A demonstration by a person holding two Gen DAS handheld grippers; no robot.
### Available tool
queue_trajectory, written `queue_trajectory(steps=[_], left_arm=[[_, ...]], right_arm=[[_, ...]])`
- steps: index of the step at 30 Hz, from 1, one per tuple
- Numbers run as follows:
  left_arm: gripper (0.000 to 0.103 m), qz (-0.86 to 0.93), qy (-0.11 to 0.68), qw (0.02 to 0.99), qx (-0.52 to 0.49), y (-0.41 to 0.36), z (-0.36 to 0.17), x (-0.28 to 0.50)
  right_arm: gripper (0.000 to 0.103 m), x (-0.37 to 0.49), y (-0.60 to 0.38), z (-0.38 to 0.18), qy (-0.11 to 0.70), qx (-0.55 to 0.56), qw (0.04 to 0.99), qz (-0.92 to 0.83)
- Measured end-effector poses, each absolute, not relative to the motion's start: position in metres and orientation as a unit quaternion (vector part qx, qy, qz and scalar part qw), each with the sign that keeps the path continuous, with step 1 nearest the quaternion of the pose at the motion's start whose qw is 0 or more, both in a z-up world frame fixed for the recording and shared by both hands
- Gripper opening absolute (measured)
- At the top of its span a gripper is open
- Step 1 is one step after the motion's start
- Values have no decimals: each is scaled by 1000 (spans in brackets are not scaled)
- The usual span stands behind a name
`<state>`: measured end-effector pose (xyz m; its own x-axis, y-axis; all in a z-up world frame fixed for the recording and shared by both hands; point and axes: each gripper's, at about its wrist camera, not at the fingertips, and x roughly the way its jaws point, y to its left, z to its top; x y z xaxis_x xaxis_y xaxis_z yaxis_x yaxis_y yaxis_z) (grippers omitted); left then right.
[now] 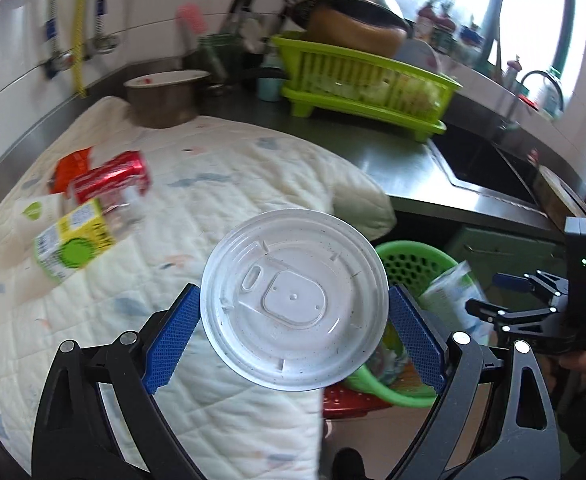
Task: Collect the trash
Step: 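Drop the milk carton into the basket with the right tool while the left tool carries the lid over it, then open the left tool to drop the clear lid into the green basket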
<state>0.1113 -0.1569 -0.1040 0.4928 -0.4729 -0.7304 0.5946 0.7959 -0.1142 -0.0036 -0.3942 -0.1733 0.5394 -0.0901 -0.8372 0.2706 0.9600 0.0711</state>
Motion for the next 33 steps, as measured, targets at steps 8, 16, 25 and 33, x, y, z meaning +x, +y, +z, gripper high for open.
queue_trajectory(steps=[8,16,25,33], left_arm=[[92,-357,416,829,112,-231,-123,89],[94,-392,436,800,130,-288,-138,75],[97,-428,453,775,107,-327,-142,71],[98,-441,454,770,83,-329,-140,70]], right_arm=[[79,-38,-410,-157,444,114,882,-113],[83,-65,-410,-134,414,116,895,-120],[83,-84,-417,-124,403,118,898,-134],[83,-93,-420,-123,400,126,897,-141]])
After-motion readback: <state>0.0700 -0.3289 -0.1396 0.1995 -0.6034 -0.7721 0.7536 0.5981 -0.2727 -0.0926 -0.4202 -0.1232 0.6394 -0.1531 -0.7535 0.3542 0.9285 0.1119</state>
